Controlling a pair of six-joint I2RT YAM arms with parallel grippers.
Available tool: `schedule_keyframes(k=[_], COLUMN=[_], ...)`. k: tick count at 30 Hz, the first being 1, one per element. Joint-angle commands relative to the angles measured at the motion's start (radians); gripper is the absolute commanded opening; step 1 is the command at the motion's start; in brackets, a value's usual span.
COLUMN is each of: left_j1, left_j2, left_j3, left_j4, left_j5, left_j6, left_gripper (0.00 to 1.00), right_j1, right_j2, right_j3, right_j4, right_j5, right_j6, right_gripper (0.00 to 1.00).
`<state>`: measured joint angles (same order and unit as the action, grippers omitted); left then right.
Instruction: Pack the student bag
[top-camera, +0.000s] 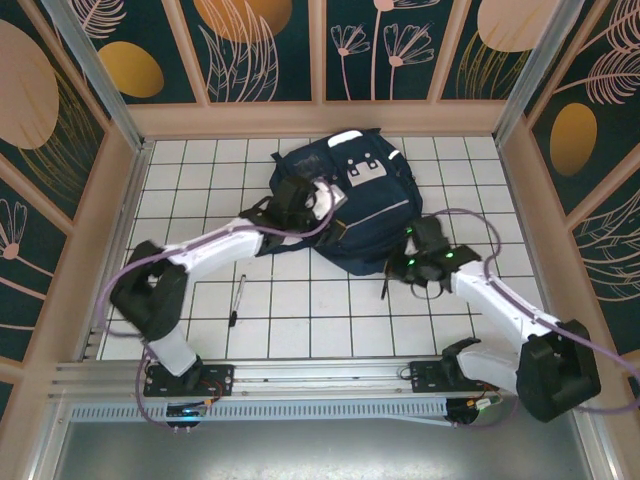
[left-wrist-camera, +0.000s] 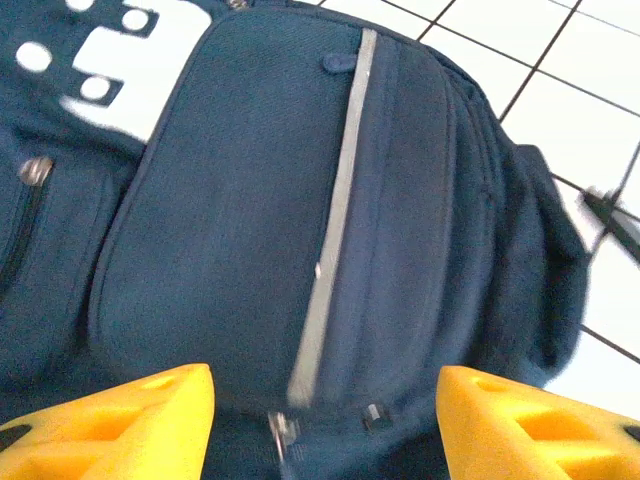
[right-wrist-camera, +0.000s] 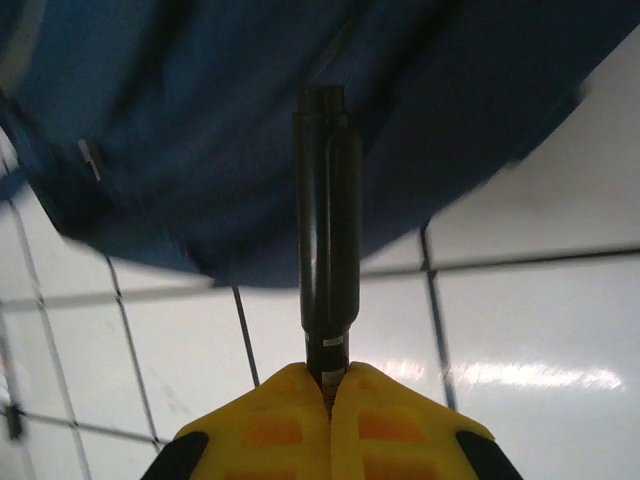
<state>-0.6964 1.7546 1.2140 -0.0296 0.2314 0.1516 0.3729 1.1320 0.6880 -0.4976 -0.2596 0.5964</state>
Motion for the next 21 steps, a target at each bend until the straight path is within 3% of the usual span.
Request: schedule_keyframes(k=[1, 4, 5, 9, 12, 16, 18, 19, 21], left_j1=[-0.014, -0.04, -0.048, -0.086, -0.101, -0.113, -0.115, -0.116, -0.116], left_j2=[0.114, 0.196, 0.211, 0.25, 0.282, 0.357, 0.381, 0.387, 0.394], left_j3=[0.151, 0.235, 0.237, 0.229, 0.256, 0.332, 0.349, 0.347, 0.347], left_j4=[0.013, -0.042, -0.04, -0.022, -0.032, -0.071, -0.081, -0.065, -0.04], left_j5=[-0.01, 0.007, 0.009, -0.001, -0.006, -0.115, -0.115, -0.139, -0.196], left_j6=[0.187, 0.241, 0.247, 0.27, 0.256, 0.226, 0.225, 0.214, 0.191], left_gripper=[0.62, 0.65, 0.82, 0.97, 0.97, 0.93, 0.88, 0.82, 0.5], right_j1=[-0.142, -0.264, -0.297, -0.385, -0.41, -0.413, -0.414, -0.413, -0.414], right_j2=[0.02, 0.031, 0.029, 0.019, 0.008, 0.03, 0.039, 0.042, 0.045], right_j3=[0.057, 0.108, 0.123, 0.144, 0.117, 0.102, 0.102, 0.102, 0.108], right_j4=[-0.002, -0.01, -0.013, -0.009, 0.038, 0.107, 0.132, 0.146, 0.154], right_j5=[-0.177, -0.237, -0.251, -0.271, -0.296, -0.372, -0.381, -0.387, -0.401], right_j6=[-0.072, -0.106, -0.121, -0.149, -0.128, -0.091, -0.075, -0.066, -0.06], right_gripper=[0.0, 0.0, 0.0, 0.0, 0.0, 0.0, 0.0, 0.0, 0.0])
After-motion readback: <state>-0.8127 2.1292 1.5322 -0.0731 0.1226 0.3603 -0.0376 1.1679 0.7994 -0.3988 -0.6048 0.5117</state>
